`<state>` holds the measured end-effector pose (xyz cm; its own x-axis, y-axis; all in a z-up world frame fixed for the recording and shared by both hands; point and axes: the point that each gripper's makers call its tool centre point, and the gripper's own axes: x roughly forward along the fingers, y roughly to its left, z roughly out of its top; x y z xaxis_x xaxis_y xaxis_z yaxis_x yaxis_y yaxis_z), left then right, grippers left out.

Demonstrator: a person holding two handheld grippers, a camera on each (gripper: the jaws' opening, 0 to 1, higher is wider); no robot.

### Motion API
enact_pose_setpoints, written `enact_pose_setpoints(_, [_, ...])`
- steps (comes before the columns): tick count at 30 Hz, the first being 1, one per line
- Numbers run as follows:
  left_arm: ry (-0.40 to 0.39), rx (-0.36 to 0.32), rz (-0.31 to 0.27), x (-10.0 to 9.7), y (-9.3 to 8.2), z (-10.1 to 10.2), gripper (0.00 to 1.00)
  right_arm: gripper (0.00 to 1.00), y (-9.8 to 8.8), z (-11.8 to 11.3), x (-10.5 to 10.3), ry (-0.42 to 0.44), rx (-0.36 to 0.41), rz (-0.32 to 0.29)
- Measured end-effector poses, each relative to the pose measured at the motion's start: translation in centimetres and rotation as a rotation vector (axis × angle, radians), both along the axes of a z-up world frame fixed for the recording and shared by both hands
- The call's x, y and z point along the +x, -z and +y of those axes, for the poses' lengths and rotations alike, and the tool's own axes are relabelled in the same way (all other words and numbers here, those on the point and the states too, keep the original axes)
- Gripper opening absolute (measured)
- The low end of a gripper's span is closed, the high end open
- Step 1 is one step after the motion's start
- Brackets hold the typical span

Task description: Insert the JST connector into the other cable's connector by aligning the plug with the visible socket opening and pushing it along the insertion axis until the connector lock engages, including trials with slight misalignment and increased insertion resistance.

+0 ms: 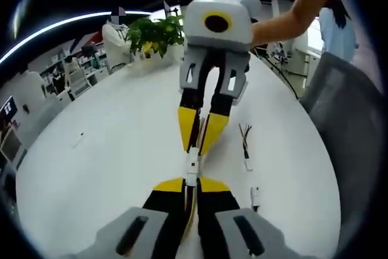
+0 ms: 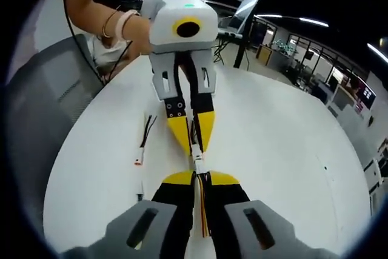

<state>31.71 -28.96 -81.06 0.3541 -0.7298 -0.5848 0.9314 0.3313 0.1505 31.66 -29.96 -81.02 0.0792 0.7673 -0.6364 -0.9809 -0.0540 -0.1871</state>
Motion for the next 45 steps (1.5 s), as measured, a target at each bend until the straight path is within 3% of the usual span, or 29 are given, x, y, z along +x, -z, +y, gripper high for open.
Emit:
enact_pose_setpoints(23, [0.051, 0.012, -0.032, -0.3, -1.0, -0.7, 0.0, 0.03, -0.5, 0.0, -0.6, -0.018, 0.012, 0.003])
enact_pose_setpoints(35, [0.107, 0.087, -0.055, -0.5, -0.5, -1.0, 0.0, 0.03, 0.0, 0.0, -1.3, -0.053, -0.012, -0.014])
enact_pose_setpoints(45, [0.1, 0.101, -0.09, 1.6, -0.4, -0.6, 0.0, 0.03, -0.2, 0.1, 0.2, -0.013, 0.012, -0.028])
